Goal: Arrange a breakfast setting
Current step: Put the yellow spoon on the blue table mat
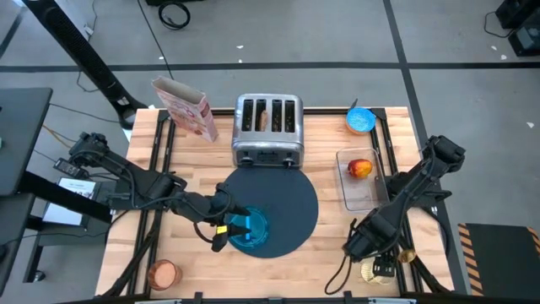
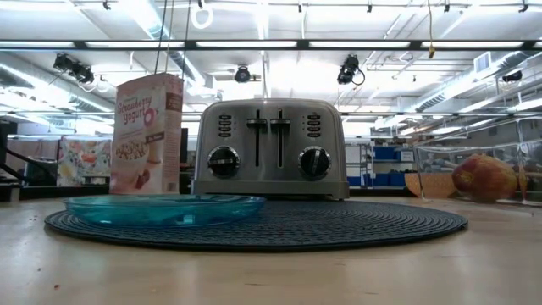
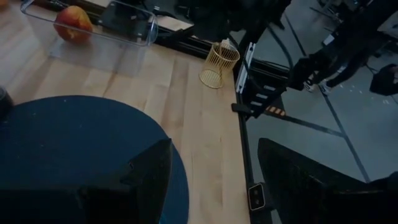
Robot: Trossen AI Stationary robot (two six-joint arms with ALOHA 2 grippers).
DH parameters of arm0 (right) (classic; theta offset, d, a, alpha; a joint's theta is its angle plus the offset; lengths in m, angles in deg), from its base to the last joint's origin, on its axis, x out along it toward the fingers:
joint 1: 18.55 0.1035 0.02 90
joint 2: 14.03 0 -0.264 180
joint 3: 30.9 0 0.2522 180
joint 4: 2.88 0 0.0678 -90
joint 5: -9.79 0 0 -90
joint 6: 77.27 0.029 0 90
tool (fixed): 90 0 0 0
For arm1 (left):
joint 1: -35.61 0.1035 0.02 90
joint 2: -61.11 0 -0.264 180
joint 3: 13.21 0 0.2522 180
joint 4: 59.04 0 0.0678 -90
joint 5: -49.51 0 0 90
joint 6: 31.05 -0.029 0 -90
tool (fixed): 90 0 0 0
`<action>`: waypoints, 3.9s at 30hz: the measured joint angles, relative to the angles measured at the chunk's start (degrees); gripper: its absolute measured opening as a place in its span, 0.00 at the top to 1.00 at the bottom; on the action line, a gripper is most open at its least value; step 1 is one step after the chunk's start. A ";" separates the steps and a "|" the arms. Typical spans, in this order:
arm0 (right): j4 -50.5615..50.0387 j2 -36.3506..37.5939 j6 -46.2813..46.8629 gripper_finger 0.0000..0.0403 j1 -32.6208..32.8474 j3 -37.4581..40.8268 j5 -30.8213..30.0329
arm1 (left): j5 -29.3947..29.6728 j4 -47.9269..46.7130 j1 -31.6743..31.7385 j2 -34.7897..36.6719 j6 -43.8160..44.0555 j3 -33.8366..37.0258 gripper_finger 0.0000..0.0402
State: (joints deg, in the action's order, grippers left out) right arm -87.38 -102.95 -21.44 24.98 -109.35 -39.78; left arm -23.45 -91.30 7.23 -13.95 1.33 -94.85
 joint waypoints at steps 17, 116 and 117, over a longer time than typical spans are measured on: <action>5.08 0.00 -1.85 0.42 2.67 1.08 -0.78 | 0.77 -0.04 0.10 0.02 0.02 0.00 0.39; 15.17 -0.04 6.60 0.93 5.70 7.99 5.90 | 0.74 -0.13 0.24 0.00 -0.55 0.00 0.39; 14.83 -0.04 6.59 0.93 5.46 7.40 5.89 | 0.73 -0.15 0.24 0.01 -0.55 0.00 0.39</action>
State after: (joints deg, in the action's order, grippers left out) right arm -72.56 -102.99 -14.85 30.44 -101.95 -33.89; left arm -22.72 -91.45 7.47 -13.94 0.78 -94.85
